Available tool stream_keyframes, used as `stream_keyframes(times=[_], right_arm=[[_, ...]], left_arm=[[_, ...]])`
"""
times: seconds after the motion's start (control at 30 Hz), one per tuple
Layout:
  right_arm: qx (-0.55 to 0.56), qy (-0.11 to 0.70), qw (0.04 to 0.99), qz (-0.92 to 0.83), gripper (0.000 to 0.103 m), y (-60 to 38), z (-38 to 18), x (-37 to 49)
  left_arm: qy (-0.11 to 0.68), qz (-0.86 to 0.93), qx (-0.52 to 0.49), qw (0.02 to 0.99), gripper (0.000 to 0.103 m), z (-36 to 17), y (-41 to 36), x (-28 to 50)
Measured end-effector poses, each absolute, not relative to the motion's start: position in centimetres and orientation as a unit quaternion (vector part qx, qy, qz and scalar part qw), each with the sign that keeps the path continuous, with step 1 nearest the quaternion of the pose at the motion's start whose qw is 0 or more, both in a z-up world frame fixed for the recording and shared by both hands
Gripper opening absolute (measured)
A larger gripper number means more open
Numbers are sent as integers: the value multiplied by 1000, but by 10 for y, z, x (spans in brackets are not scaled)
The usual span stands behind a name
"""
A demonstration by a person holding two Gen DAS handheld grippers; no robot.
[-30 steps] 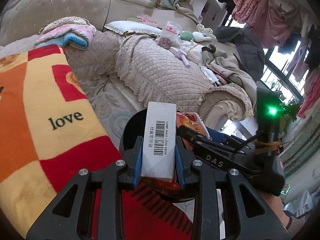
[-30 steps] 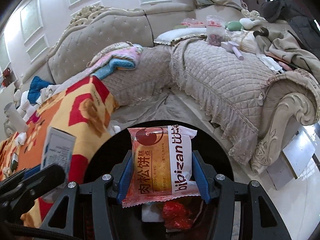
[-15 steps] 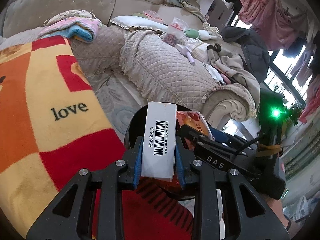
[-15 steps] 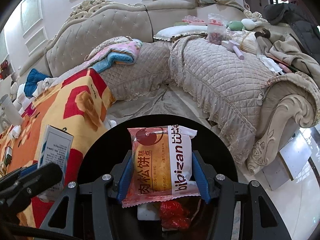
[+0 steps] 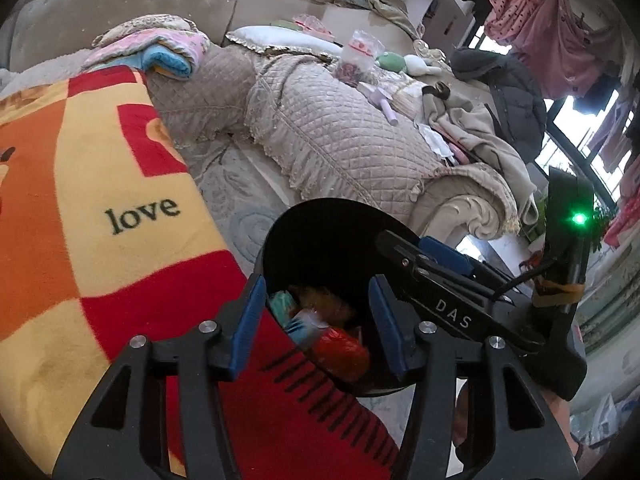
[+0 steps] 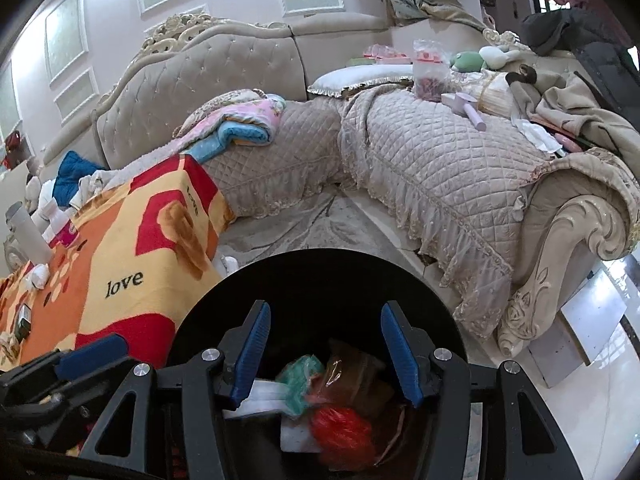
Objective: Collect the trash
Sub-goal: 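Move both open tools back over the items on the blanket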
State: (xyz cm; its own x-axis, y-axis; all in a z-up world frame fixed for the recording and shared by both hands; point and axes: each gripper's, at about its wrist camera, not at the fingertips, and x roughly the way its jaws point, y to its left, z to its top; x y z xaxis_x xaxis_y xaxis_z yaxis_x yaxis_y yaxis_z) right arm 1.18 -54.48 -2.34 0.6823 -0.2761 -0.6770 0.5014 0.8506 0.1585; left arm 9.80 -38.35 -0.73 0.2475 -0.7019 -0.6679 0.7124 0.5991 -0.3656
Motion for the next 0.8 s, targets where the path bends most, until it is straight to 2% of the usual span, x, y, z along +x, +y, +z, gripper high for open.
stream_keyframes(times=[0.2,0.4,0.53,0.6,0.67,0.8], right_arm=[[171,313,908,-222,55,-538,-12,9],[172,296,921,-186,55,-494,6,19],[166,300,929,-136,56,-446,11,38],[149,305,935,-105,56,-416,12,50],[130,310,939,-76,61,-389,11,60],[114,335,935,-15,62,-349,1,80]], left_arm=[[417,-416,-29,808,52,-1,-361,110],[390,-350,-82,848,52,22,-295,123],[355,-273,-77,891,53,46,-225,139],[355,-246,-75,899,54,45,-187,147],[350,-214,-74,909,54,43,-149,150],[347,-145,-90,922,54,30,-61,156]])
